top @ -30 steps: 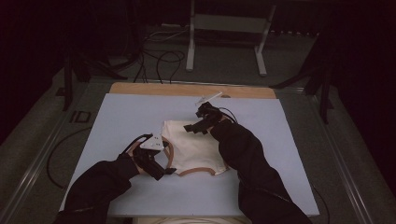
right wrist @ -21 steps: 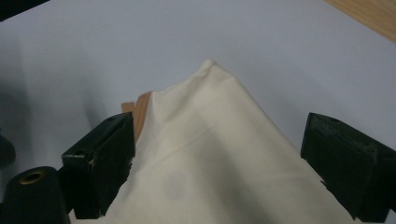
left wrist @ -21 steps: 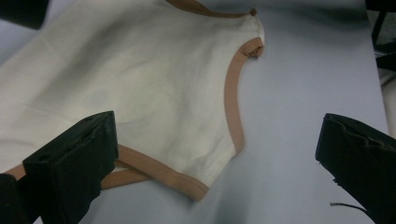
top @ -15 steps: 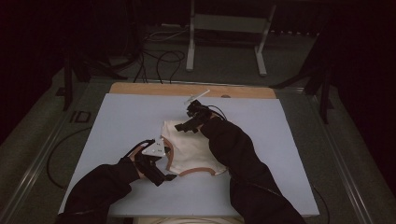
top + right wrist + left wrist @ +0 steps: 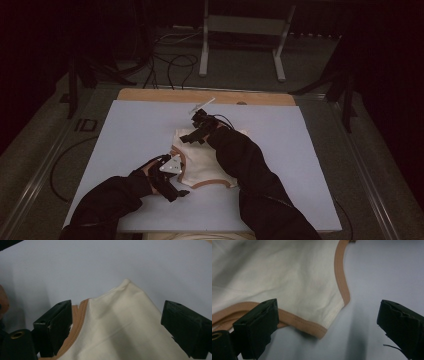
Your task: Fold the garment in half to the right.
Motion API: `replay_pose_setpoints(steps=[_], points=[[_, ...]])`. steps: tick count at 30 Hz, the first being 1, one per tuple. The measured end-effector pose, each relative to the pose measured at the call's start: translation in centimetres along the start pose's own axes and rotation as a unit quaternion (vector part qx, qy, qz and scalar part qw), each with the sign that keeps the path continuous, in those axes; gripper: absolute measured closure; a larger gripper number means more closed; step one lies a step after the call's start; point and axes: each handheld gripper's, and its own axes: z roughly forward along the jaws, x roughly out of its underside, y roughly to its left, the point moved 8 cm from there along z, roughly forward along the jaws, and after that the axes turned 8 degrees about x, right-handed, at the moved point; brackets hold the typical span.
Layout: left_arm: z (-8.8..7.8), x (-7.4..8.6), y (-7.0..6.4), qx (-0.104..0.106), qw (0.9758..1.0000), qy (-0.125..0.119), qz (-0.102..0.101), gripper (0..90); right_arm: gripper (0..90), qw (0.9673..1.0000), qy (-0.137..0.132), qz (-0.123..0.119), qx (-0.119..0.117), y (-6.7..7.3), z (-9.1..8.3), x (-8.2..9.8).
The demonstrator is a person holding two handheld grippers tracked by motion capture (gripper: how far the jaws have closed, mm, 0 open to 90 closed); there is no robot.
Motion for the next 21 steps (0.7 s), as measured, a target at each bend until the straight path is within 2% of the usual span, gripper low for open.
replay_pose_setpoints(steps=[2, 3, 5, 7, 9, 11, 12, 13, 14, 17, 21], points=[[0.3, 0.2, 0.2, -0.015, 0.9998, 0.011, 0.012, 10.7, 10.2, 1.0, 0.002, -0.005, -0.003, 0.2, 0.4, 0.0], [0.3, 0.2, 0.2, -0.015, 0.9998, 0.011, 0.012, 15.4, 10.3, 1.0, 0.003, -0.003, -0.004, 0.4, 0.5, 0.0], [0.5, 0.3, 0.4, -0.023, 0.9994, 0.015, 0.021, 15.8, 10.3, 1.0, 0.002, -0.003, -0.006, 0.5, 0.6, -0.1], [1.0, 0.3, 0.7, -0.03, 0.9986, 0.026, 0.036, 22.3, 10.3, 0.9999, 0.005, -0.006, -0.01, 0.7, 0.8, -0.1], [1.1, 0.2, 0.8, -0.025, 0.9987, 0.023, 0.037, 28.0, 10.4, 0.9999, 0.005, -0.008, -0.01, 0.7, 0.9, -0.1], [1.2, 0.0, 1.2, -0.033, 0.9986, 0.022, 0.036, 34.1, 10.4, 0.9999, 0.005, -0.007, -0.011, 0.7, 1.0, -0.1], [1.3, -0.2, 1.3, -0.036, 0.9985, 0.021, 0.036, 34.1, 10.4, 0.9999, 0.005, -0.007, -0.011, 0.7, 1.0, -0.1], [1.3, -0.3, 1.5, -0.043, 0.9981, 0.022, 0.039, 39.8, 10.3, 0.9999, 0.006, -0.006, -0.01, 0.7, 1.0, -0.2], [1.4, -0.4, 1.7, -0.043, 0.998, 0.023, 0.04, 39.8, 10.3, 0.9999, 0.006, -0.006, -0.01, 0.7, 1.0, -0.2], [1.7, -0.8, 2.1, -0.044, 0.9981, 0.018, 0.039, 52.8, 10.4, 0.9999, 0.005, -0.005, -0.01, 0.7, 1.0, -0.2], [1.9, -1.0, 2.8, -0.049, 0.9982, 0.012, 0.031, 59.9, 10.3, 0.9999, 0.007, -0.007, -0.008, 0.6, 0.9, -0.2]])
